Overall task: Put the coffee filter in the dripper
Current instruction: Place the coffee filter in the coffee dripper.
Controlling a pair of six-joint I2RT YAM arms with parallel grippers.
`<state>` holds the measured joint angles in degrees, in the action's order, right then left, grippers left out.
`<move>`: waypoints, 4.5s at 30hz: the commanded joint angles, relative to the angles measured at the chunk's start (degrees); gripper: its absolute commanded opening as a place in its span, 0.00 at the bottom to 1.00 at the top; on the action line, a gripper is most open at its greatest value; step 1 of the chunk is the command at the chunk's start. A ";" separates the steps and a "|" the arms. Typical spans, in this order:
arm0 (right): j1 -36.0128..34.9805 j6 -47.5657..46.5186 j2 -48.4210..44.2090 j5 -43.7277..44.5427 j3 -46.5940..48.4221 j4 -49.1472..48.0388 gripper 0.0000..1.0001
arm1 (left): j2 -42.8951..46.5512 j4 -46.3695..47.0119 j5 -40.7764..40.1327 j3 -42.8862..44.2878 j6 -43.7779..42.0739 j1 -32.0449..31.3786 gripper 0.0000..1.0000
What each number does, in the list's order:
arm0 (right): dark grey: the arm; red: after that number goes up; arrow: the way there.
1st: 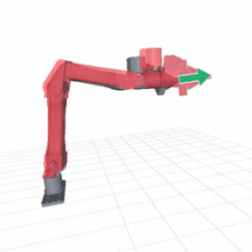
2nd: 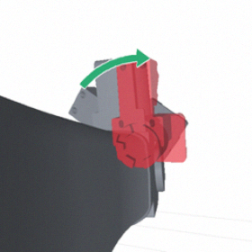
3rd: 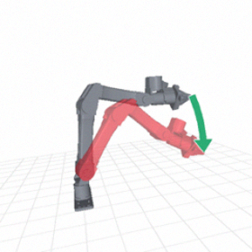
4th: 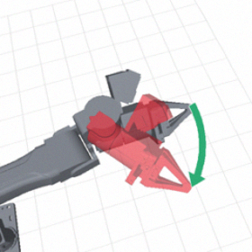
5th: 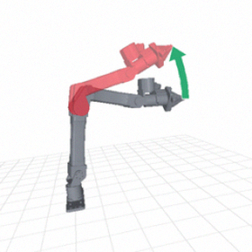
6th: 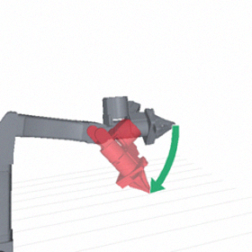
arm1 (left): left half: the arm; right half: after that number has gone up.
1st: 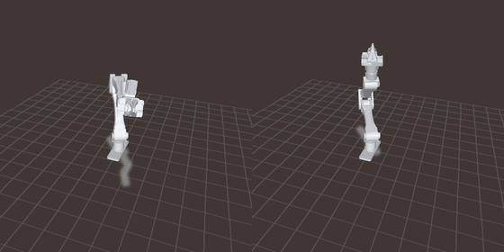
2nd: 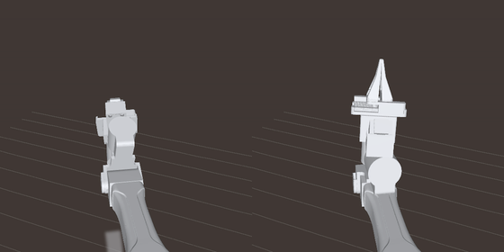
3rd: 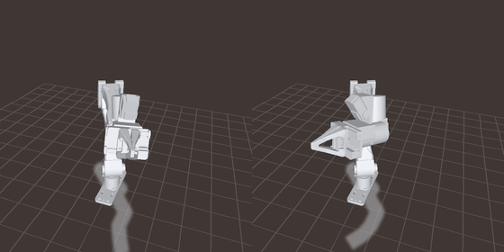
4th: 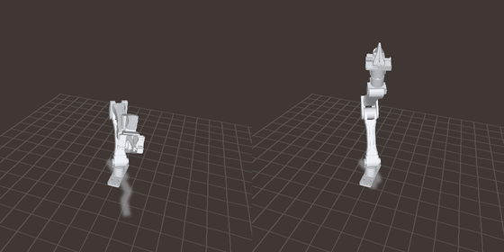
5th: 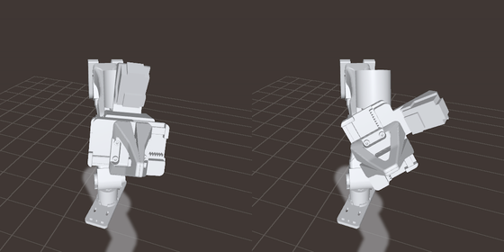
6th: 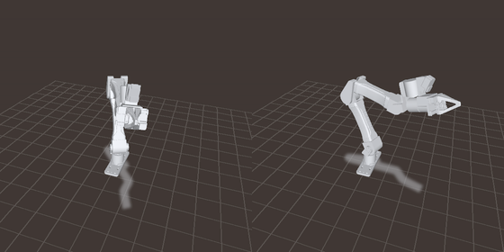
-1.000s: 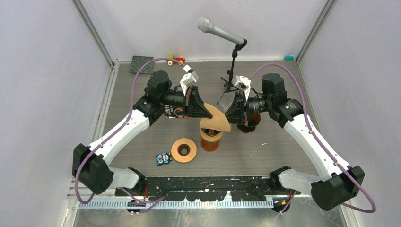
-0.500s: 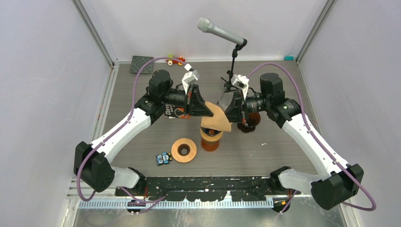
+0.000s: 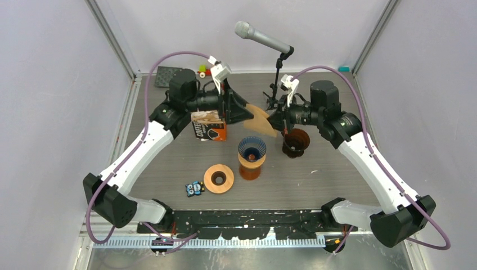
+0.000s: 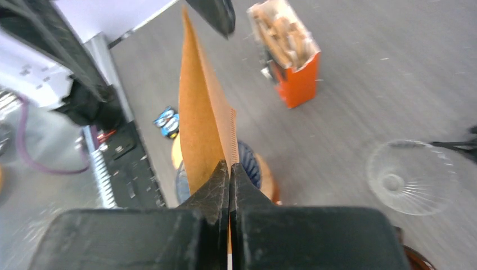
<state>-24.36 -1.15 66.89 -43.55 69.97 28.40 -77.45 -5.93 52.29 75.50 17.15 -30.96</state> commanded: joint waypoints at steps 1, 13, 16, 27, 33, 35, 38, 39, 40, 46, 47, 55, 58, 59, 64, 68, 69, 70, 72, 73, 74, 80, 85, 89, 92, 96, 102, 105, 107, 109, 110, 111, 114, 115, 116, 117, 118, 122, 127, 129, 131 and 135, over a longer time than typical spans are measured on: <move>-5.03 1.02 0.74 21.92 4.86 -0.78 0.00 | -0.66 -10.57 -16.91 7.72 -1.35 0.23 0.72; -13.37 7.38 9.52 49.91 13.72 0.67 0.00 | -5.53 -18.72 -32.65 15.57 9.14 -1.43 0.84; -14.00 8.68 10.27 51.53 14.38 0.69 0.00 | -5.18 -18.66 -33.62 14.88 11.47 -1.47 0.84; -14.97 10.60 12.77 54.35 15.07 -0.21 0.00 | -9.11 -14.57 -29.39 15.70 20.06 -1.47 0.84; -15.00 10.90 13.15 53.40 14.31 -1.28 0.00 | -10.18 -13.68 -29.09 15.59 21.53 -1.43 0.83; -15.02 10.99 13.26 53.40 14.39 -1.37 0.01 | -10.77 -13.72 -29.28 15.65 21.81 -1.47 0.82; -15.01 10.66 13.26 53.44 14.40 -1.40 0.00 | -11.53 -13.39 -28.87 15.64 22.00 -1.47 0.79; -15.04 10.55 13.14 53.59 14.40 -1.38 0.00 | -11.72 -13.37 -28.71 15.68 22.11 -1.45 0.78; -15.02 10.49 13.03 53.76 14.33 -1.44 0.00 | -11.91 -13.24 -28.70 15.64 22.14 -1.45 0.77; -15.09 10.42 12.82 54.10 13.93 -1.63 0.00 | -14.12 -12.54 -27.80 16.30 21.63 -1.47 0.72; -15.04 10.45 12.82 54.33 13.80 -1.74 0.00 | -14.37 -12.54 -27.82 16.38 21.63 -1.47 0.71; -15.10 9.84 12.30 55.57 12.80 -2.45 0.00 | -14.73 -12.95 -27.86 16.94 20.09 -1.47 0.67; -15.65 8.88 12.51 57.05 12.58 -2.65 0.00 | -14.73 -13.54 -28.48 17.41 19.03 -1.45 0.66; -15.83 8.54 12.62 57.56 12.51 -2.64 0.00 | -14.56 -13.99 -28.78 17.62 18.70 -1.47 0.66; -16.91 6.45 12.26 60.35 11.69 -3.39 0.00 | -13.97 -15.50 -30.63 18.05 16.92 -1.45 0.67; -17.43 5.74 12.16 61.24 11.47 -3.61 0.00 | -13.97 -16.84 -32.60 18.61 15.09 -1.46 0.67; -17.50 5.65 12.25 61.30 11.44 -3.61 0.00 | -14.08 -17.13 -33.02 18.69 14.69 -1.50 0.67; -17.63 5.72 12.33 61.28 11.45 -3.57 0.00 | -14.13 -17.24 -33.33 18.79 14.27 -1.59 0.67; -17.93 5.66 12.63 61.34 11.47 -3.63 0.00 | -14.33 -17.66 -33.84 19.07 13.56 -1.69 0.66; -17.99 5.63 12.71 61.45 11.47 -3.70 0.00 | -14.41 -17.83 -34.03 19.21 13.41 -1.73 0.66; -18.10 5.67 12.80 61.60 11.53 -3.66 0.00 | -14.47 -18.14 -34.39 19.35 13.05 -1.80 0.66; -18.55 5.38 13.00 62.55 11.93 -3.71 0.00 | -14.31 -19.44 -36.74 19.35 11.01 -2.47 0.65; -18.85 5.20 13.42 63.80 12.12 -3.76 0.00 | -14.67 -19.86 -37.53 19.57 10.67 -2.78 0.64; -19.38 4.68 13.44 64.64 12.17 -3.94 0.01 | -14.83 -21.05 -40.38 20.01 8.48 -3.79 0.64; -19.73 4.47 13.49 65.25 12.00 -4.14 0.00 | -14.69 -21.73 -42.33 20.41 7.34 -4.30 0.63; -20.00 4.53 13.43 65.26 11.85 -4.21 0.00 | -14.52 -21.88 -43.28 20.47 7.10 -4.37 0.59; -20.29 4.74 13.57 65.35 11.91 -4.27 0.00 | -15.02 -21.12 -41.39 19.97 8.41 -4.37 0.41; -20.32 4.75 13.70 64.96 11.63 -4.45 0.00 | -15.48 -20.55 -39.87 19.94 8.85 -4.35 0.36; -20.43 4.75 13.79 64.86 11.29 -4.56 0.00 | -15.61 -20.35 -39.36 19.94 8.85 -4.35 0.33; -20.51 4.77 13.70 64.82 11.13 -4.69 0.00 | -15.72 -20.17 -38.79 19.94 8.86 -4.34 0.28; -20.52 4.75 13.72 64.74 11.09 -4.75 0.00 | -15.78 -20.06 -38.42 19.94 8.87 -4.31 0.26; -20.47 4.82 13.71 64.73 11.05 -4.76 0.00 | -15.87 -19.99 -38.23 20.01 8.91 -4.32 0.23; -20.58 4.84 13.57 64.73 11.10 -4.76 0.00 | -15.85 -19.91 -37.91 19.95 8.84 -4.37 0.19; -20.53 4.84 13.53 64.80 11.06 -4.72 0.00 | -15.83 -19.90 -37.88 19.88 8.72 -4.37 0.17; -20.53 4.76 13.46 64.94 11.01 -4.76 0.00 | -15.77 -19.77 -37.89 19.79 8.62 -4.37 0.14; -20.49 4.63 13.40 65.13 11.01 -4.80 0.00 | -15.75 -19.81 -37.80 19.62 8.29 -4.37 0.11; -20.56 4.49 13.36 65.40 10.95 -4.84 0.01 | -15.61 -19.75 -37.75 19.60 8.03 -4.37 0.08; -20.53 3.73 12.98 66.13 10.72 -5.18 0.01 | -15.13 -19.74 -37.13 19.88 6.59 -4.36 0.00; -20.59 3.61 13.34 65.63 11.25 -4.60 0.11 | -14.52 -20.12 -35.85 19.86 5.67 -4.37 0.00; -20.54 3.82 13.63 65.40 11.73 -4.26 0.14 | -14.57 -20.24 -35.73 19.73 5.49 -4.36 0.00; -20.59 3.96 13.95 65.35 12.17 -3.98 0.16 | -14.49 -20.35 -35.60 19.53 5.28 -4.29 0.00; -20.50 4.05 14.34 65.17 12.33 -3.62 0.19 | -14.37 -20.43 -35.51 19.25 4.88 -4.30 0.00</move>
<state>-44.58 2.92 80.90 21.12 80.97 26.30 -93.38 -27.81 15.57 93.45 23.40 -35.22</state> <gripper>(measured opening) 0.185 0.009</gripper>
